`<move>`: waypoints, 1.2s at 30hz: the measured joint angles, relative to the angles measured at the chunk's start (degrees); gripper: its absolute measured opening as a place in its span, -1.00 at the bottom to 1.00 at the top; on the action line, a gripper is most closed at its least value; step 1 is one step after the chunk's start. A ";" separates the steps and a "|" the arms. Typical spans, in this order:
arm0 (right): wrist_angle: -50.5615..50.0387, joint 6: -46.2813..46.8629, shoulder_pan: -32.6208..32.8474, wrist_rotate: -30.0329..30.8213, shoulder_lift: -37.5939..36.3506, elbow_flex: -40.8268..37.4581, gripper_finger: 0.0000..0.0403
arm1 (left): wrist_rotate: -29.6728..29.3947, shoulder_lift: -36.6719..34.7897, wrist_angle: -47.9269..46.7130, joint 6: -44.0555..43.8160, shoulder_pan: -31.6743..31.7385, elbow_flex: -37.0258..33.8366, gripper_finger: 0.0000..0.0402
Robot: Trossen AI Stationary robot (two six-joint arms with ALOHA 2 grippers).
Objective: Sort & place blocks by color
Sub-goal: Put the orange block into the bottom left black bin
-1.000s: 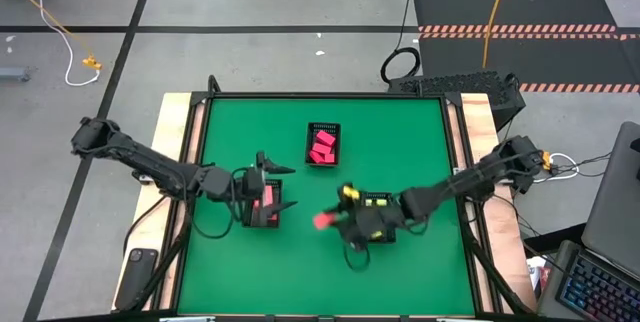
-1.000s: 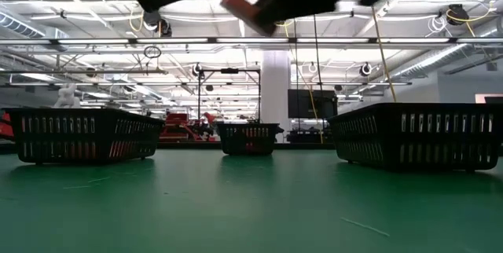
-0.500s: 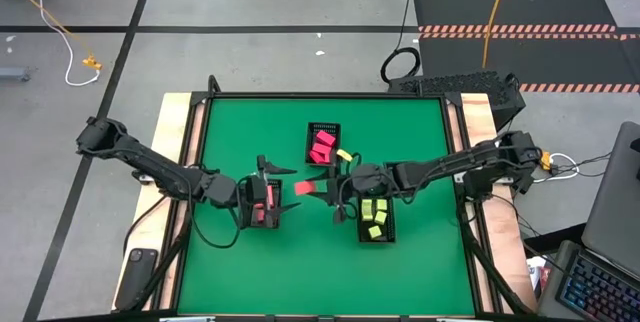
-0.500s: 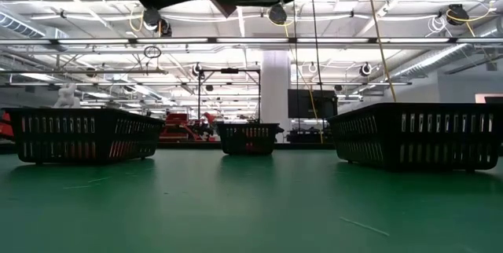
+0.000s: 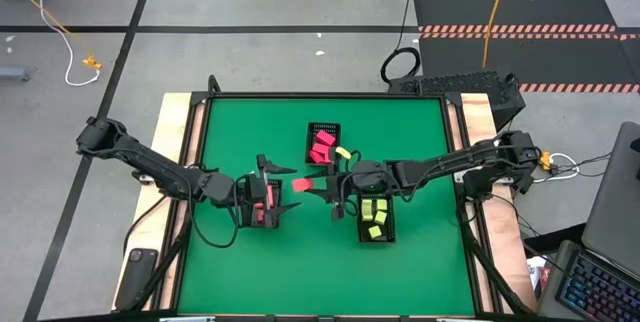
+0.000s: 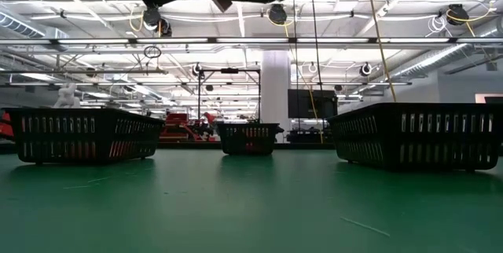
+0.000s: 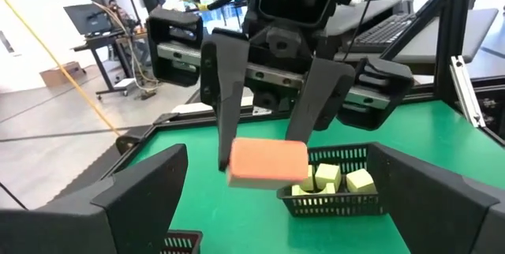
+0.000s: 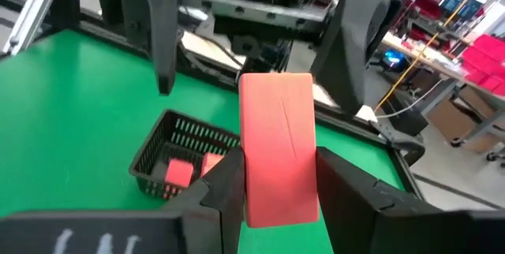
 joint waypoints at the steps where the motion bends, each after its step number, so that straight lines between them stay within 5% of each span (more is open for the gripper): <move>1: 0.26 -0.04 0.00 0.00 0.00 0.00 -0.39 | 0.00 0.00 0.05 -0.14 0.00 0.00 0.97; 15: 0.76 -0.03 -0.32 0.04 0.00 0.00 -0.39 | 0.04 0.17 1.79 -0.86 0.15 0.00 0.93; 36: 1.19 1.01 -0.42 -1.38 0.00 0.00 -0.39 | 0.15 1.67 1.89 -4.30 2.24 -0.02 -0.12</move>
